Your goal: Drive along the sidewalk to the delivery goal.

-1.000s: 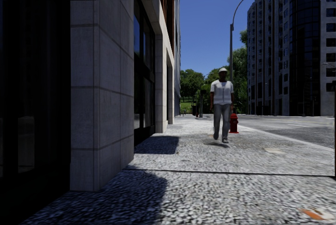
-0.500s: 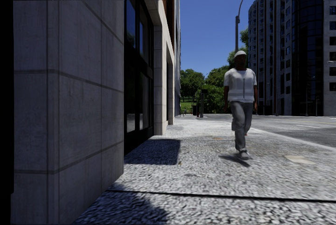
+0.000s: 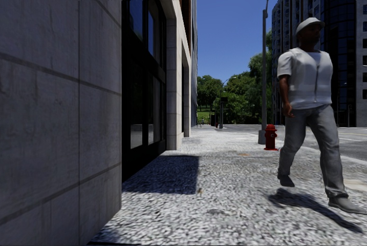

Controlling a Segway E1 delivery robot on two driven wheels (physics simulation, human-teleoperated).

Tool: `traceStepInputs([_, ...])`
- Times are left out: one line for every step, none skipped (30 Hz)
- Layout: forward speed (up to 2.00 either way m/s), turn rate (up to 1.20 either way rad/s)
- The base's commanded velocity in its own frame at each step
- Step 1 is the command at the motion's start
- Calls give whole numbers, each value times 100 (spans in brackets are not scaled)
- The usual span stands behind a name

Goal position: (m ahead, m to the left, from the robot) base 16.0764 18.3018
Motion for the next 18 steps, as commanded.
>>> traceStepInputs([89, 0])
traceStepInputs([89, 0])
traceStepInputs([89, 0])
traceStepInputs([89, 0])
traceStepInputs([89, 0])
traceStepInputs([89, 0])
traceStepInputs([89, 0])
traceStepInputs([89, 0])
traceStepInputs([89, 0])
traceStepInputs([89, -4])
traceStepInputs([89, -4])
traceStepInputs([89, -16])
traceStepInputs([89, -23])
traceStepInputs([89, -23])
traceStepInputs([89, -26])
traceStepInputs([89, -27])
traceStepInputs([89, -27])
traceStepInputs([89, -27])
